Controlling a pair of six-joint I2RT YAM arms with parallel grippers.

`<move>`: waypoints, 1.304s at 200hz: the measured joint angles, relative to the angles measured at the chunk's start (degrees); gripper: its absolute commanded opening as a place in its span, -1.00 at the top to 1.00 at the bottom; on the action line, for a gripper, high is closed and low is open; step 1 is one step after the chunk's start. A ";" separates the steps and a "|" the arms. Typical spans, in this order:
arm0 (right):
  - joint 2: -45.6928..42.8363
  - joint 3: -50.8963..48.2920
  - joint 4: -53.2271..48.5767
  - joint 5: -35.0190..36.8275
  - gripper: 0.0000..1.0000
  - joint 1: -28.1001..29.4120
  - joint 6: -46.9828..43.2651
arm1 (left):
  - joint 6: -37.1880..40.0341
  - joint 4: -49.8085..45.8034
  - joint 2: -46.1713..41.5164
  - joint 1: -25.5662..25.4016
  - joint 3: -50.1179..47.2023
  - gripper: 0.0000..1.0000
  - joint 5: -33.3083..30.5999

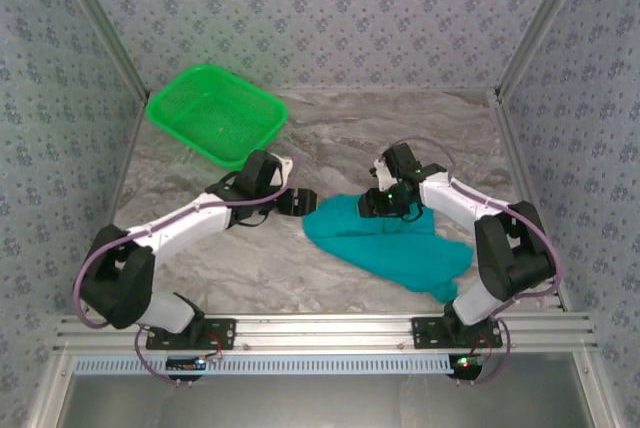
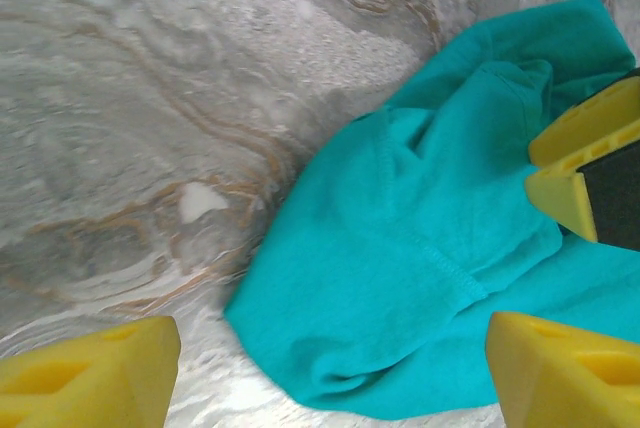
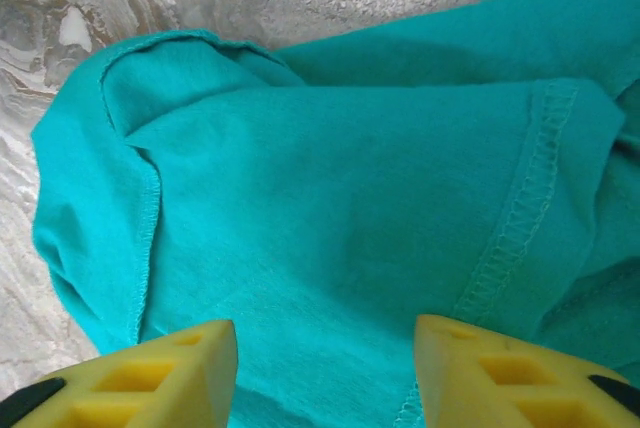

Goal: Fold the inside-out t-shirt

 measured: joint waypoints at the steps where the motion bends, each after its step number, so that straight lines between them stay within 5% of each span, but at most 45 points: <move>1: -0.02 0.00 0.00 0.09 -0.13 0.00 0.02 | -0.02 -0.02 -0.11 0.04 -0.09 -0.60 0.00; 40: -1.40 -2.10 1.09 3.39 -0.11 -1.44 0.31 | -0.42 -0.50 -4.76 0.61 -3.43 -0.60 -0.26; 69: 0.83 -3.67 2.75 3.76 0.82 0.46 0.48 | -0.94 -1.99 -7.02 0.92 -5.31 -0.60 -1.16; 120: -5.27 3.61 -0.98 3.65 0.99 12.52 -2.54 | -3.45 -7.56 -14.58 7.06 -5.31 -0.69 -1.03; 154: -6.82 11.69 0.98 -3.13 0.53 22.99 -4.57 | -5.62 -10.16 -20.17 12.35 -5.31 -0.70 1.31; 172: -4.66 12.37 1.25 -7.93 0.12 28.20 -5.42 | -6.05 -11.13 -20.90 13.77 -5.31 -0.71 2.60; 191: -4.57 10.80 -0.28 -10.32 -0.09 29.55 -5.84 | -6.08 -10.84 -20.41 13.77 -5.55 -0.74 5.20; 218: -12.37 4.81 -3.39 -8.00 -0.20 17.88 -3.72 | -5.64 -10.78 -17.55 8.96 -6.08 -0.80 6.21; 242: -20.11 -0.63 -7.26 1.18 -0.20 1.09 0.83 | -4.98 -10.58 -11.67 -0.61 -6.03 -0.82 4.63; 261: -21.55 -4.50 -10.95 8.72 -0.25 -4.37 5.35 | -5.18 -10.43 -5.16 -4.96 -5.88 -0.86 3.34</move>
